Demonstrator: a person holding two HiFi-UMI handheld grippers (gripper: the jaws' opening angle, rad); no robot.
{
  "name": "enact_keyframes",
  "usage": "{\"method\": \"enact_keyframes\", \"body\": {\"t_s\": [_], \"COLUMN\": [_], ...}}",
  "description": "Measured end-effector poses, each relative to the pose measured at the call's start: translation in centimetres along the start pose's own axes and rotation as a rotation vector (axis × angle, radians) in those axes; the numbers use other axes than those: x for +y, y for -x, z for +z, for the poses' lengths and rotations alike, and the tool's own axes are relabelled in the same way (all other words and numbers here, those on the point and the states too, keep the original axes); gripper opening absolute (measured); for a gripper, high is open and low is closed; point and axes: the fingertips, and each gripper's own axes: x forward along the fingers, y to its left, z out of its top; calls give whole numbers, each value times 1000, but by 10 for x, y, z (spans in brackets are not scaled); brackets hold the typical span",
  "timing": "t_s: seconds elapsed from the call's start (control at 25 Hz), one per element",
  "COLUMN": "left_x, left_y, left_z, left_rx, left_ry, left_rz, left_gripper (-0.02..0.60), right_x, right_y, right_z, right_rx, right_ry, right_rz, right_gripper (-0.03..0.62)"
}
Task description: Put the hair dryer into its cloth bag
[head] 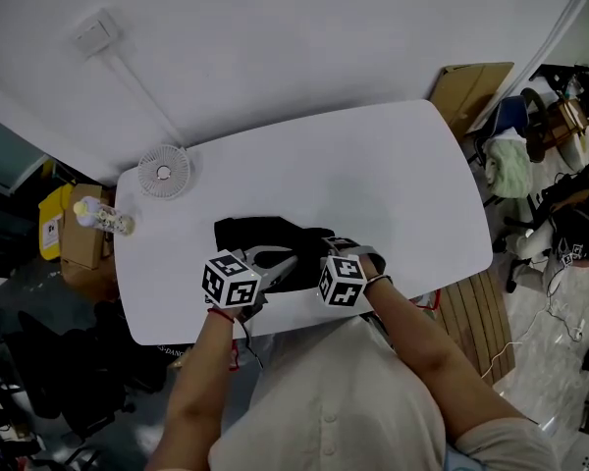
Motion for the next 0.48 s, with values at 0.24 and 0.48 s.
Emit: {"method": "enact_keyframes", "body": {"t_s": [0.24,0.48], "left_x": [0,-1], "left_y": [-1,-2], "left_z": [0,0], "left_rx": [-8,-13], "left_ry": [5,0], "left_rz": [6,15], "left_gripper": [20,20], "right_x": [-8,-5], "right_y": [21,65], "right_z": [2,-24], "right_rx": [-88,-117], "right_ry": [-176,-348], "right_rz": [-39,-87], "right_gripper": [175,173]}}
